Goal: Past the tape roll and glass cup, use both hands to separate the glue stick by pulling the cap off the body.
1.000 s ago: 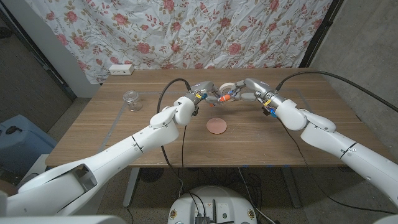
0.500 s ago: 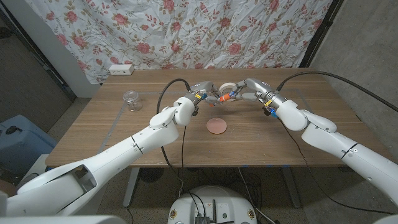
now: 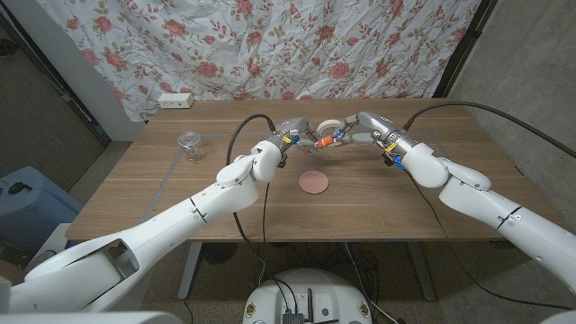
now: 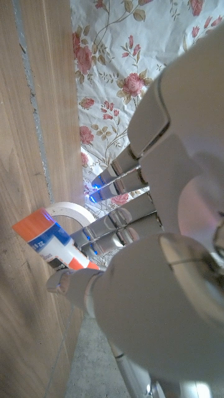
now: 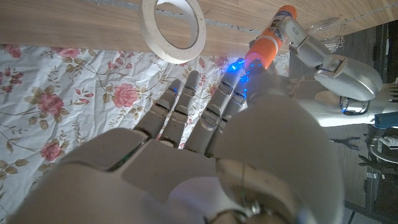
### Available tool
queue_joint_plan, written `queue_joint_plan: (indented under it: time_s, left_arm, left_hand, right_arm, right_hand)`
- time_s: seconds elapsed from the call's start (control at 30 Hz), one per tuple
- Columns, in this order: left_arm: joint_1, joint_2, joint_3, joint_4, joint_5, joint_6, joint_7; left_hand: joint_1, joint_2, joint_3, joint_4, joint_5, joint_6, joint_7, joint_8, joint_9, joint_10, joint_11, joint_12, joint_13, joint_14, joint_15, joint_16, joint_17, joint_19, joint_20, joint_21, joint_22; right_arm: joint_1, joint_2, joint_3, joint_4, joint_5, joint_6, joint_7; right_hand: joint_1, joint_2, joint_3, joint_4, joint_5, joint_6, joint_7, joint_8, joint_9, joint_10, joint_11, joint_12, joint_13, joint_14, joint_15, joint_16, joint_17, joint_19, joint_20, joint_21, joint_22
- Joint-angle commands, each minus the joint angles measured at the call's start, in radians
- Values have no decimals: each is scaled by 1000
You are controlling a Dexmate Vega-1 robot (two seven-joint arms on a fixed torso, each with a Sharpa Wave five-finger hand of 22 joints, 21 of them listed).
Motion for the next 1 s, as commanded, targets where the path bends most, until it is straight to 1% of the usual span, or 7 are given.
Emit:
queue_joint_plan:
  time_s: [0.03, 0.27, 0.33, 0.5, 0.67, 0.77, 1.0]
  left_arm:
    - [0, 1, -2, -1, 4, -5, -1]
    - [1, 4, -5, -1, 4, -11, 1]
    - [1, 6, -6, 0, 2, -19, 2]
    - [6, 7, -9, -2, 1, -17, 3]
    - [11, 3, -10, -7, 7, 1, 8]
    - [12, 2, -10, -8, 8, 3, 10]
    - [11, 2, -9, -9, 11, -1, 14]
  left_hand:
    - [13, 19, 2, 5, 5, 15, -5, 7, 4, 8, -3, 4, 3, -3, -137, -1, 0, -1, -61, -3, 1]
    - [13, 20, 1, 5, 5, 16, -4, 7, 4, 9, -3, 5, 3, -3, -137, -1, 0, -1, -62, -3, 1]
    - [13, 20, 1, 5, 5, 16, -4, 7, 4, 9, -3, 5, 3, -3, -137, -1, 0, -1, -62, -3, 1]
    - [13, 20, 0, 5, 5, 17, -6, 7, 4, 9, -3, 5, 3, -3, -137, -1, 0, -1, -62, -3, 1]
    - [13, 21, 0, 5, 5, 15, -3, 7, 4, 8, -3, 4, 3, -3, -137, -1, 0, -1, -61, -3, 1]
    - [13, 21, 0, 5, 6, 16, -3, 7, 4, 8, -3, 4, 3, -3, -136, -1, 0, -1, -62, -3, 1]
    - [13, 21, -1, 5, 6, 15, -5, 7, 4, 8, -3, 4, 3, -3, -137, -1, 0, -1, -62, -3, 1]
  right_arm:
    - [-6, -20, 18, -6, 27, 2, 21]
    - [-7, -27, 21, -12, 44, -2, 43]
    - [-8, -28, 22, -15, 44, -7, 44]
    - [-4, -37, 21, -17, 55, -6, 66]
    - [4, -45, 19, -14, 65, 2, 90]
    - [12, -49, 15, -11, 66, 6, 106]
    - [18, -52, 9, -15, 66, 1, 125]
  right_hand:
    - [-36, -3, -13, 9, -1, -19, -1, -19, -2, -31, 6, -15, 0, -12, -149, -10, 1, -11, 2, -2, 2]
    - [-102, -24, -41, 18, 2, -81, -3, -69, -7, -100, 4, -42, 8, -57, -138, -34, 1, -22, 21, -1, 2]
    - [-123, -30, -51, 17, 5, -112, -3, -92, -6, -127, 3, -52, 9, -74, -136, -39, 4, -28, 32, -1, 3]
    - [-157, -43, -66, 11, 11, -177, -2, -138, -3, -213, 11, -78, 1, -122, -105, -61, 3, -49, 50, -1, 3]
    - [-176, -57, -74, 6, 15, -218, -3, -165, -1, -261, 13, -82, -6, -153, -76, -80, -1, -67, 68, -3, 3]
    - [-182, -64, -77, 3, 18, -253, -3, -184, 0, -296, 31, -86, -10, -165, -43, -90, -7, -70, 71, -2, 3]
    - [-202, -72, -83, 3, 22, -306, -1, -214, 2, -352, 47, -89, -18, -191, -13, -109, -13, -81, 81, -2, 3]
